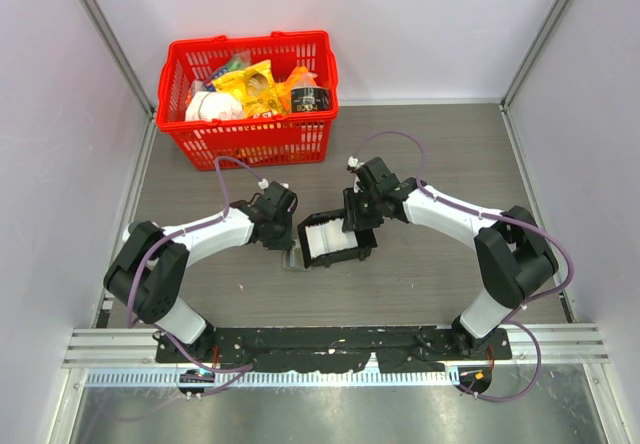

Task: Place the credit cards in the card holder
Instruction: Pick up the credit card from the storage box.

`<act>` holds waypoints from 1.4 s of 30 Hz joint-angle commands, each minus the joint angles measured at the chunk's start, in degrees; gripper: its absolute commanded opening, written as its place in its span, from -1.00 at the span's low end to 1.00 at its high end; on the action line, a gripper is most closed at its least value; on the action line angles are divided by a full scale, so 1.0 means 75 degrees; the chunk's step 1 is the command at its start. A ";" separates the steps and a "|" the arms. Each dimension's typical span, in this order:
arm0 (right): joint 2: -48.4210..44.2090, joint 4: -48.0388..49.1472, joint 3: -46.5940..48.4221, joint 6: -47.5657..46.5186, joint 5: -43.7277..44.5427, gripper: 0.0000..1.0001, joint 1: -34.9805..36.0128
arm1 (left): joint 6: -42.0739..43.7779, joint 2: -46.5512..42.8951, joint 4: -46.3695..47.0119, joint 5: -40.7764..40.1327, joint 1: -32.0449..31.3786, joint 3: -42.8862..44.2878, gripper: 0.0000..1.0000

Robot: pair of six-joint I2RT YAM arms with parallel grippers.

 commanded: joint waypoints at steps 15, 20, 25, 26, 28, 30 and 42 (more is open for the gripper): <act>-0.0383 0.0709 0.0000 0.0598 -0.1852 -0.68 0.0095 | -0.0234 -0.0170 0.1347 0.0618 -0.0118 0.0159 -1.00; -0.0466 0.0967 -0.0152 0.0715 -0.2039 -0.81 -0.0011 | -0.0234 -0.0135 0.1359 0.0665 -0.0118 0.0194 -1.00; -0.0536 0.0955 -0.0175 0.0703 -0.2063 -0.89 -0.0070 | -0.0245 -0.0123 0.1359 0.0688 -0.0130 0.0159 -1.00; -0.0536 0.0955 -0.0175 0.0692 -0.2062 -0.91 -0.0093 | -0.0246 -0.0135 0.1371 0.0677 -0.0118 0.0159 -1.00; -0.0536 0.0943 -0.0187 0.0692 -0.2097 -0.93 -0.0128 | -0.0234 -0.0123 0.1371 0.0688 -0.0130 0.0148 -1.00; -0.0571 0.0920 -0.0187 0.0657 -0.2063 -0.98 -0.0152 | -0.0245 -0.0123 0.1371 0.0676 -0.0118 0.0136 -1.00; -0.0992 0.0089 0.0128 0.0235 -0.1034 -0.90 -0.0199 | -0.0245 -0.0181 0.1382 0.0641 -0.0129 0.0089 -1.00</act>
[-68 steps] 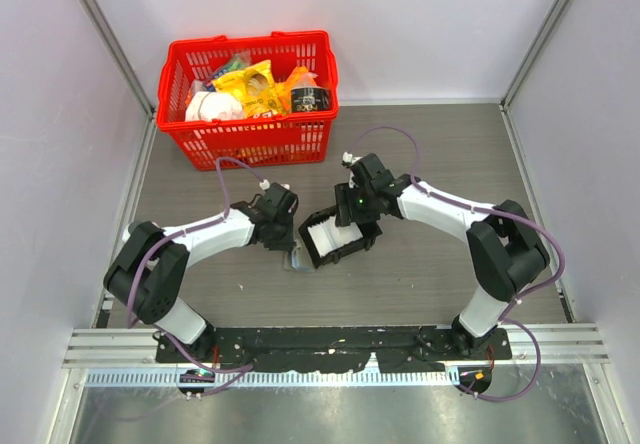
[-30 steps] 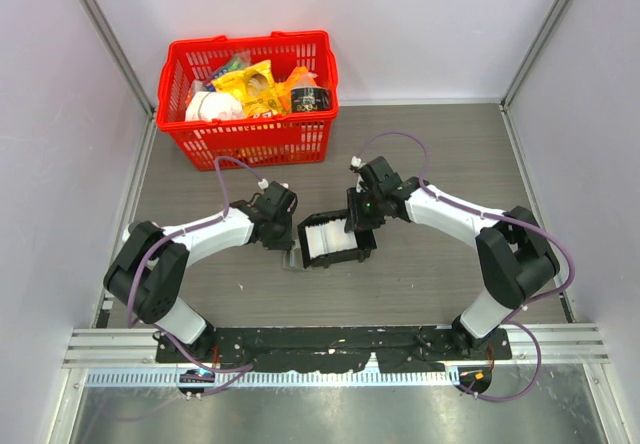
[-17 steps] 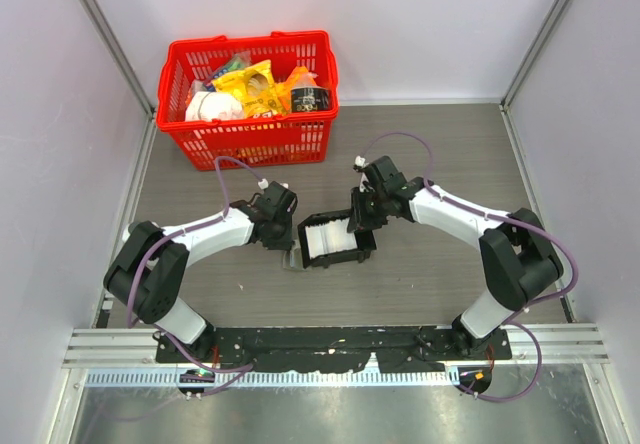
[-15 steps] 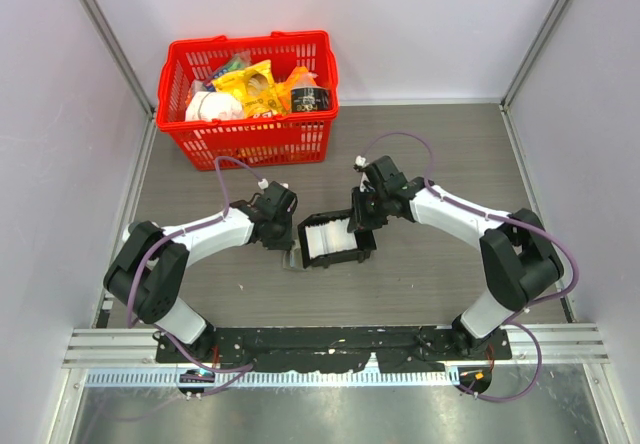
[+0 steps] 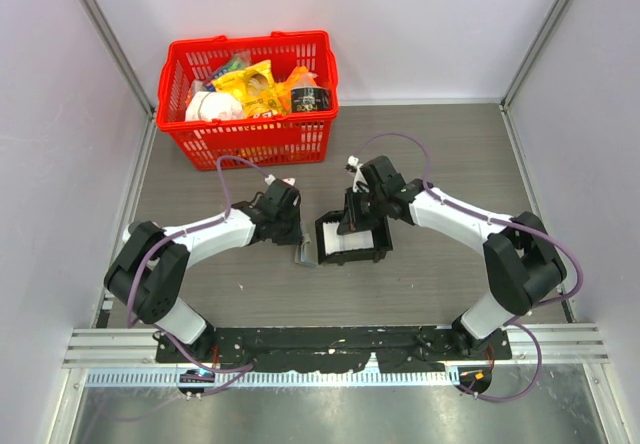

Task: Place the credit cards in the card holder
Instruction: Pick up the credit card from the storage box.

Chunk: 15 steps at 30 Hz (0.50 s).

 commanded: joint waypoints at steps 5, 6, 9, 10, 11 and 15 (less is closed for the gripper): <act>-0.1099 -0.1020 0.0545 -0.0346 0.1704 -0.31 -0.0018 | -0.0123 -0.0342 0.0482 0.0149 -0.0022 0.0013 -1.00; -0.1251 -0.1137 0.0509 -0.0311 0.2007 -0.22 -0.0030 | -0.0147 -0.0401 0.0482 0.0160 -0.0022 -0.0010 -1.00; -0.1451 -0.1324 0.0310 -0.0136 0.2571 -0.03 -0.0018 | -0.0287 -0.0600 0.0575 0.0277 -0.0022 -0.0127 -1.00; -0.1452 -0.1360 0.0252 -0.0077 0.2700 0.03 -0.0018 | -0.0322 -0.0658 0.0599 0.0324 -0.0022 -0.0151 -1.00; -0.1463 -0.1372 0.0135 -0.0042 0.2771 0.04 -0.0018 | -0.0357 -0.0705 0.0611 0.0348 -0.0033 -0.0186 -1.00; -0.1358 -0.1453 -0.0065 -0.0006 0.2970 0.17 -0.0018 | -0.0405 -0.0858 0.0670 0.0488 -0.0022 -0.0280 -1.00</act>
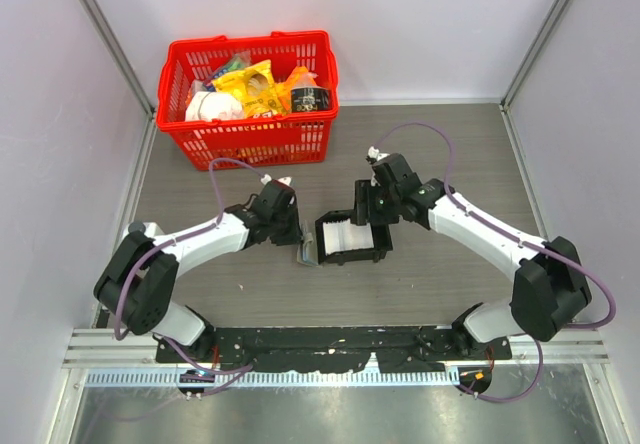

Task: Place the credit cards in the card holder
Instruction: Pick up the credit card from the storage box.

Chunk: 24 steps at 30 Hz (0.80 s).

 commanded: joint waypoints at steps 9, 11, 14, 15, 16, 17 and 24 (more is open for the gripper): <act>0.0357 0.0051 -0.0416 0.0280 0.0443 0.32 -0.0024 | -0.0300 -0.0509 0.0577 0.0419 -0.0057 -0.0182 -1.00; 0.0451 0.0145 -0.0486 0.0432 0.0490 0.44 0.0011 | -0.0382 -0.0509 0.0588 0.0455 -0.0080 -0.0217 -1.00; 0.0591 0.0308 -0.0604 0.0771 0.0908 0.61 0.0104 | -0.0476 -0.0521 0.0600 0.0466 -0.0150 -0.0275 -1.00; 0.0673 0.0379 -0.0685 0.0819 0.0982 0.63 0.0128 | -0.0500 -0.0521 0.0612 0.0443 -0.0174 -0.0310 -1.00; 0.0720 0.0530 -0.0744 0.0982 0.1006 0.64 0.0175 | -0.0535 -0.0521 0.0646 0.0443 -0.0186 -0.0346 -1.00; 0.0837 0.0578 -0.0814 0.1065 0.1017 0.64 0.0199 | -0.0558 -0.0533 0.0658 0.0454 -0.0174 -0.0369 -1.00; 0.1177 0.0837 -0.1061 0.1148 0.1053 0.69 0.0351 | -0.0582 -0.0615 0.0659 0.0466 -0.0174 -0.0428 -1.00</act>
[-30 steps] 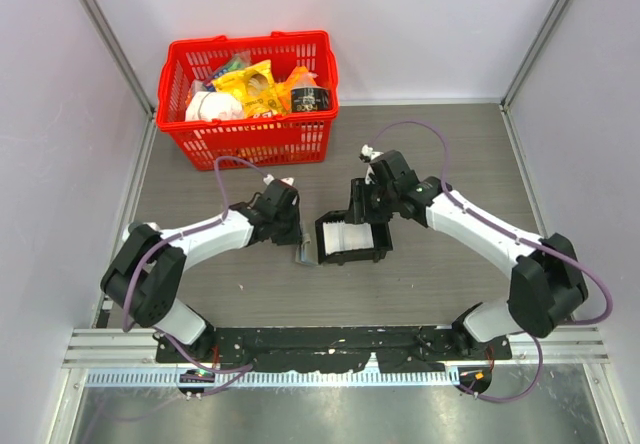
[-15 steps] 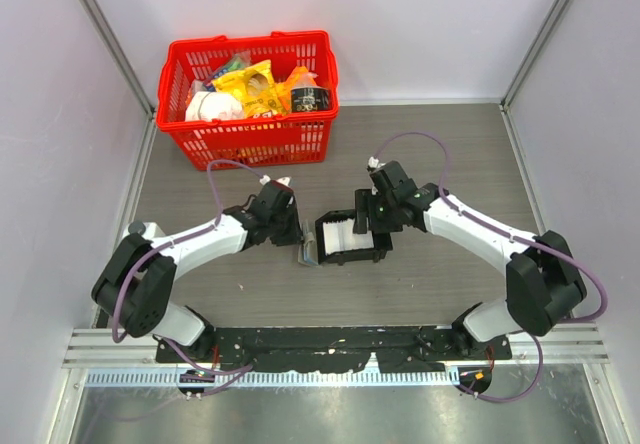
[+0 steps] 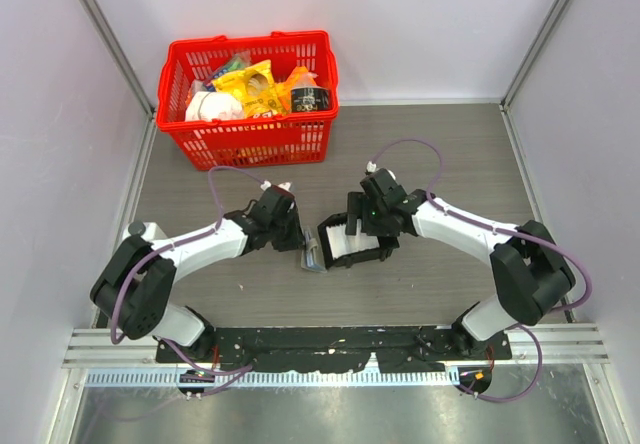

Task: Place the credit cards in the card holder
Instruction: Pick up the credit card from the storage box.

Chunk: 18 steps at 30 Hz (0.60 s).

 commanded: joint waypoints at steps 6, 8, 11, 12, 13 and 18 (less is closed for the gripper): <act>0.0642 0.0351 -0.0320 0.0001 -0.0574 0.70 0.0077 | -0.0045 -0.0311 0.0297 0.0125 -0.0023 0.0056 -1.00; 0.0454 0.0576 -0.0578 0.0095 -0.0982 0.70 -0.0004 | -0.0045 -0.0311 0.0297 0.0125 -0.0034 0.0068 -1.00; 0.0418 0.0611 -0.0497 0.0072 -0.1406 0.35 -0.0145 | -0.0045 -0.0253 0.0332 0.0090 -0.0034 0.0091 -1.00; 0.0336 0.0658 -0.0497 0.0072 -0.1615 0.19 -0.0145 | -0.0045 -0.0218 0.0344 0.0078 -0.0034 0.0103 -1.00; 0.0277 0.0786 -0.0485 0.0083 -0.1756 0.15 -0.0192 | -0.0034 -0.0183 0.0355 0.0078 -0.0034 0.0126 -1.00; 0.0019 0.0776 -0.0181 0.0107 -0.2086 -0.03 -0.0286 | -0.0034 -0.0042 0.0414 0.0055 -0.0034 0.0162 -1.00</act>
